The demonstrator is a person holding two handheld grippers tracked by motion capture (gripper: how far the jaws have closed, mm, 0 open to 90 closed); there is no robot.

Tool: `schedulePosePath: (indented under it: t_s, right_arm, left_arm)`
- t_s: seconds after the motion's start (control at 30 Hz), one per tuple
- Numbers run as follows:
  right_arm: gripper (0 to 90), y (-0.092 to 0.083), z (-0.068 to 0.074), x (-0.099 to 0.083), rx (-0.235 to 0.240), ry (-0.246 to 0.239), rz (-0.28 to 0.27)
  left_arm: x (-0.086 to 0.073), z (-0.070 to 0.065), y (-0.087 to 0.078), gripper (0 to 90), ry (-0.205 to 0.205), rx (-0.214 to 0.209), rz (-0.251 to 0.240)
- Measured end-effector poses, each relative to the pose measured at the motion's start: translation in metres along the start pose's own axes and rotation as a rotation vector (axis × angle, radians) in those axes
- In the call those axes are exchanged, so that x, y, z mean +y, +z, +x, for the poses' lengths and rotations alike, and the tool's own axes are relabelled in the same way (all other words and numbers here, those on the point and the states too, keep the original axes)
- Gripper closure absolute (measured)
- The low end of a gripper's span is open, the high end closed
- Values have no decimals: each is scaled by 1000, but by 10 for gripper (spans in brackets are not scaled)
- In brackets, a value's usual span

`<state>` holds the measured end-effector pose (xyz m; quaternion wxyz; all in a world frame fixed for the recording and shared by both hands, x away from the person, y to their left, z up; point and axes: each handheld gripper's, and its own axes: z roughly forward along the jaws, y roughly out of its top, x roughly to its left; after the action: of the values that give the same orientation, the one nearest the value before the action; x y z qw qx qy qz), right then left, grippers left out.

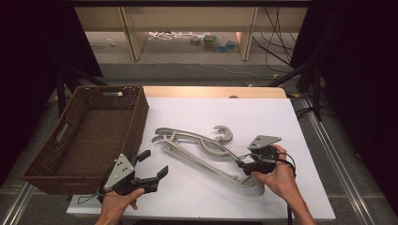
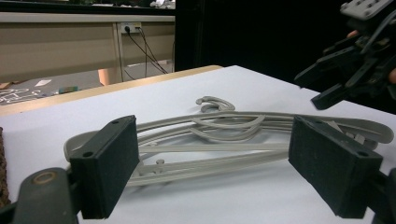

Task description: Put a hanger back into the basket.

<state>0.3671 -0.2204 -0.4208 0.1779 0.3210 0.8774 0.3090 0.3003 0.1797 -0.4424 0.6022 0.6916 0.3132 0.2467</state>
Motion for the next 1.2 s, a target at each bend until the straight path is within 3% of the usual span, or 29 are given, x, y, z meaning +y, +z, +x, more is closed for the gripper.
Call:
schedulePosePath:
  t_s: [0.03, 0.13, 0.2, 0.3, 0.47, 0.53, 0.67, 0.7, 0.83, 0.9, 0.97, 1.03, 1.1, 1.2]
  right_arm:
    - [339, 8, 0, 2, 4, -13, -4]
    - [373, 20, 2, 8, 14, -20, 53]
    - [398, 29, 1, 13, 11, -66, 91]
    - [470, 41, 0, 18, 3, -121, 103]
    - [534, 49, -3, 21, 32, -95, 163]
    - [568, 55, -5, 21, 26, -97, 195]
    - [612, 57, -7, 22, 31, -105, 198]
    - [626, 58, -8, 23, 30, -112, 193]
    - [656, 62, -10, 23, 55, -89, 207]
    - [675, 64, -11, 24, 58, -100, 205]
    - [719, 65, -11, 25, 68, -114, 210]
    - [753, 66, -10, 27, 72, -115, 217]
    - [762, 65, -6, 27, 47, -135, 220]
    - [769, 63, -4, 29, 25, -136, 216]
  left_arm:
    - [0, 0, 0, 158, -6, 0, 0]
    - [0, 0, 1, 158, -5, -1, -3]
    - [-1, -1, 2, 158, -24, -3, -3]
    - [-2, 1, 1, 158, 1, 3, 16]
    - [-4, -1, -2, 158, -11, 7, 25]
    - [-4, 0, -1, 158, 9, 5, 24]
    - [-4, 1, 2, 158, 9, 5, 31]
    - [-5, 0, 3, 158, -15, 2, 28]
    - [-6, 2, 4, 158, -4, 4, 43]
    - [-6, 3, 5, 158, 5, 1, 47]
    - [-6, 1, 4, 158, -15, -5, 47]
    - [-5, 0, 2, 158, -1, -13, 35]
    - [-4, -1, 1, 158, 20, -9, 41]
    - [-6, -2, 0, 159, 9, -7, 50]
